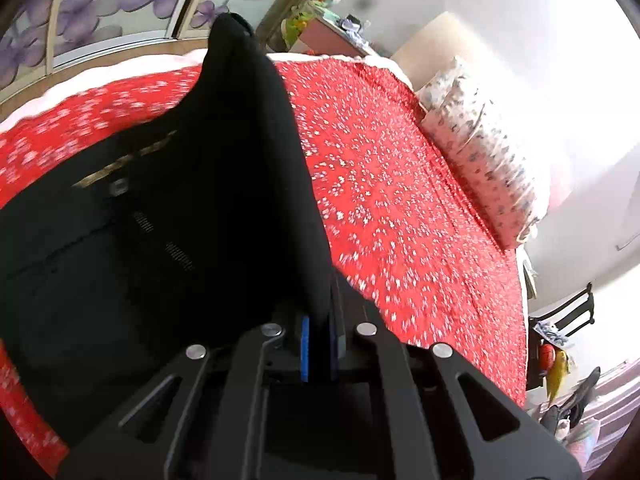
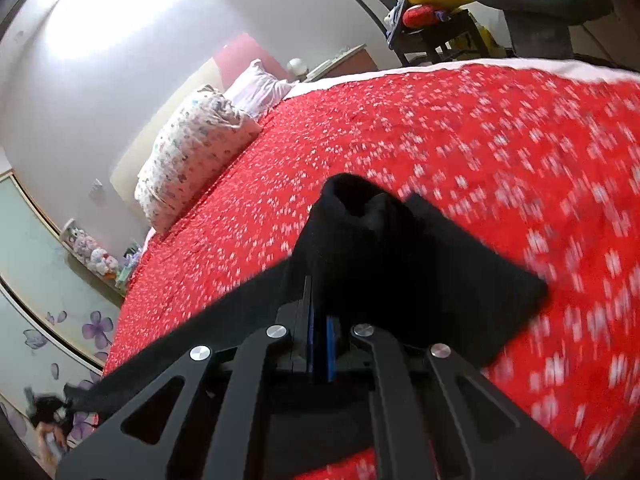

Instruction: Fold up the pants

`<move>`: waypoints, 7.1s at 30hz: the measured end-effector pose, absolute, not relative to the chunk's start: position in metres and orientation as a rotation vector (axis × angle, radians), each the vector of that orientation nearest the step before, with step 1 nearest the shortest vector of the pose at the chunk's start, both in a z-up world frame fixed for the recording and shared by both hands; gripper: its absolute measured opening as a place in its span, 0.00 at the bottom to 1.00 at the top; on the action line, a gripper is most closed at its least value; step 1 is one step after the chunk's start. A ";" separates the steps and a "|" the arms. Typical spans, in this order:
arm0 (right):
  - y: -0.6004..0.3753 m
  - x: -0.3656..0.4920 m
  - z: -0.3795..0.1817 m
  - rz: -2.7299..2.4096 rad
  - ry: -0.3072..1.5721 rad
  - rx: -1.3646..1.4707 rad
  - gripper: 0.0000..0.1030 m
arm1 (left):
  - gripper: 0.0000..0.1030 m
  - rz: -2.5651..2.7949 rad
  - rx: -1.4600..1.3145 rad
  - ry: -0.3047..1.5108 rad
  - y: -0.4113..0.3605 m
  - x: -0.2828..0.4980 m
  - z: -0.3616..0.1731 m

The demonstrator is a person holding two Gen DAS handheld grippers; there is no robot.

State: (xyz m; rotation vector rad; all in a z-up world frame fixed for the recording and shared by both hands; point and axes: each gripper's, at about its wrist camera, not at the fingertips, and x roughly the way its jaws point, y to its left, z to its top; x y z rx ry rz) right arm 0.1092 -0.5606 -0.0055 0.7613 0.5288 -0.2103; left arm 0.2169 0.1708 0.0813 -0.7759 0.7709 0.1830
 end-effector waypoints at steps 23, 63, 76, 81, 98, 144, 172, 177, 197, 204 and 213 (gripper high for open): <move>-0.600 0.059 -0.043 -0.262 0.725 0.981 0.08 | 0.39 0.134 -0.884 0.700 0.190 0.084 0.008; -0.602 0.032 -0.009 -0.424 0.755 0.829 0.17 | 0.54 0.284 -0.790 0.615 0.257 0.055 0.008; -0.286 0.196 0.094 0.541 0.758 0.126 0.18 | 0.95 0.153 -0.345 0.334 0.126 0.028 0.032; -0.152 0.271 0.058 0.733 0.901 -0.093 0.18 | 0.95 0.119 -0.338 0.383 0.122 0.045 0.025; -0.060 0.294 0.001 0.717 0.945 -0.392 0.18 | 0.97 0.113 -0.480 0.450 0.134 0.048 0.013; -0.064 0.327 0.004 0.526 0.842 -0.321 0.14 | 0.98 0.085 -0.494 0.470 0.133 0.052 0.010; -0.401 0.033 0.008 0.405 0.585 0.656 0.81 | 0.93 0.056 -1.100 0.581 0.342 0.054 0.005; -0.436 0.026 -0.022 0.395 0.513 0.841 0.81 | 0.90 -0.006 -1.192 0.616 0.343 0.068 -0.009; -0.418 0.034 -0.033 0.488 0.587 0.809 0.81 | 0.04 0.186 -1.090 0.623 0.342 0.074 -0.017; -0.412 0.033 -0.035 0.506 0.609 0.776 0.81 | 0.05 0.252 -0.901 0.648 0.332 0.058 -0.016; -0.507 0.015 0.003 0.138 0.437 0.921 0.81 | 0.55 0.299 -0.772 0.570 0.307 0.040 0.001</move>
